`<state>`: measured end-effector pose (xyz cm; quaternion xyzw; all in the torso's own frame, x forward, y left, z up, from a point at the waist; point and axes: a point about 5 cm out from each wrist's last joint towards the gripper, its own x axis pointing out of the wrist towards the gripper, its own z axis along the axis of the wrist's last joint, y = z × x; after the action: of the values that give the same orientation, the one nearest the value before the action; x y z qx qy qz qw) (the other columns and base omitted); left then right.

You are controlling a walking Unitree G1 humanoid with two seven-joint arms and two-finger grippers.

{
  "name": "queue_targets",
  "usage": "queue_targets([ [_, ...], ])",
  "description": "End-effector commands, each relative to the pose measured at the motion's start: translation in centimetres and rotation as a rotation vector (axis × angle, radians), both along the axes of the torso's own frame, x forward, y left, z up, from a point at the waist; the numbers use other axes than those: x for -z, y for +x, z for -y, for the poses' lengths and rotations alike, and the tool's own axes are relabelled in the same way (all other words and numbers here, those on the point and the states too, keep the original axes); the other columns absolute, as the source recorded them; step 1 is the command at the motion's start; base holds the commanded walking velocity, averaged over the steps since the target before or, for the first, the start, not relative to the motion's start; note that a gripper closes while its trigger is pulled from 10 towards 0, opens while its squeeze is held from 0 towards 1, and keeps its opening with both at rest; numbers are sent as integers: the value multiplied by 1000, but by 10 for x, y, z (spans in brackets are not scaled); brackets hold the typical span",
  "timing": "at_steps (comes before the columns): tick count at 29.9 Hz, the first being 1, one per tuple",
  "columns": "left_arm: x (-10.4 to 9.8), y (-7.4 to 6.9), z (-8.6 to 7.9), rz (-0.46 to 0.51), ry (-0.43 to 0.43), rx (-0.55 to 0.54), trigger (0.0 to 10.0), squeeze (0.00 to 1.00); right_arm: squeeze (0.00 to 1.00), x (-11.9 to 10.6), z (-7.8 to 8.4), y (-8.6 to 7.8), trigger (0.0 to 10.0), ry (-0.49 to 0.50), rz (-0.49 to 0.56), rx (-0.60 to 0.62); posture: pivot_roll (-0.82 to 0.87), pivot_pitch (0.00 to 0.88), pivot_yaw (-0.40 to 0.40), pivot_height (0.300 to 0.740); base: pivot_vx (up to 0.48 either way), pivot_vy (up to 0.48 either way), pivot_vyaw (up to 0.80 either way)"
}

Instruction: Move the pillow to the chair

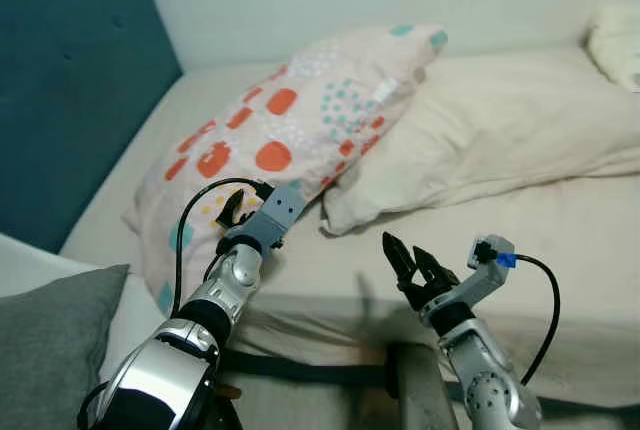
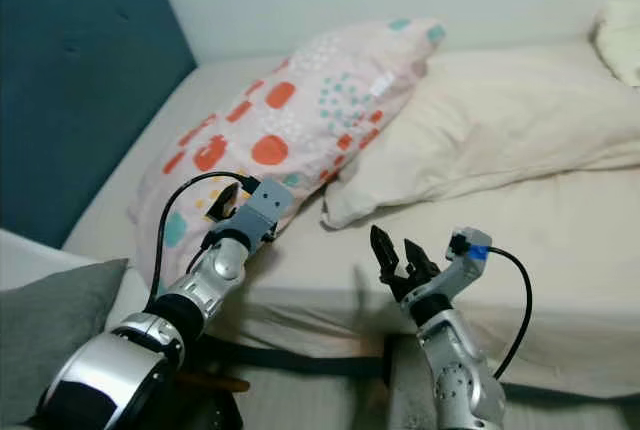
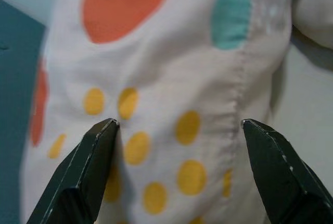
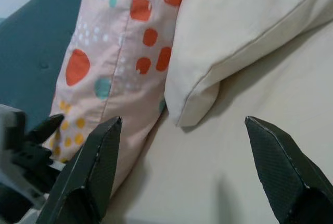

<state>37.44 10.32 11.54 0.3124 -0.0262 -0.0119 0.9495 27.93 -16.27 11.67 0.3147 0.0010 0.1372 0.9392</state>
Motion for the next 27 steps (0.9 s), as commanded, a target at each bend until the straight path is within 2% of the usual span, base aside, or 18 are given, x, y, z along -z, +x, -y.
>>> queue_targets([
  [1, 3, -1, -10, 9, 34, -25, 10000, 0, 0, -8, -10, -6, 10000, 27, 2, -37, -239, 246, 146, 420, 0, 0, 0],
  [5, -2, 1, -21, 49, 113, -26, 10000, 0, 0, -29, -17, -13, 10000, 39, 24, -55, -217, 335, 137, 420, 0, 0, 0],
  [8, -9, 4, -28, 82, 153, -40, 10000, 0, 0, -39, -20, -18, 10000, 48, 26, -65, -210, 360, 136, 420, 0, 0, 0],
  [13, -24, 11, -43, 139, 226, -81, 10000, 0, 0, -47, -23, -25, 10000, 53, 22, -77, -214, 383, 134, 420, 0, 0, 0],
  [15, -36, 16, -60, 160, 289, -134, 10000, 0, 0, -53, -25, -29, 10000, 56, 23, -83, -227, 387, 139, 420, 0, 0, 0],
  [19, -38, 17, -67, 154, 318, -156, 10000, 0, 0, -56, -25, -30, 10000, 60, 22, -79, -232, 384, 144, 420, 0, 0, 0],
  [20, -38, 17, -81, 124, 399, -186, 0, 0, 0, -61, -23, -31, 10000, 62, 32, -71, -239, 378, 150, 420, 0, 0, 0],
  [22, -37, 17, -87, 99, 424, -198, 0, 0, 0, -63, -22, -30, 10000, 64, 37, -68, -238, 374, 152, 420, 0, 0, 0],
  [23, -35, 16, -95, 66, 453, -208, 0, 0, 0, -64, -21, -29, 10000, 63, 37, -64, -239, 360, 156, 420, 0, 0, 0],
  [27, -31, 14, -102, 28, 465, -210, 0, 0, 0, -64, -20, -28, 10000, 54, 30, -56, -238, 344, 158, 420, 0, 0, 0],
])
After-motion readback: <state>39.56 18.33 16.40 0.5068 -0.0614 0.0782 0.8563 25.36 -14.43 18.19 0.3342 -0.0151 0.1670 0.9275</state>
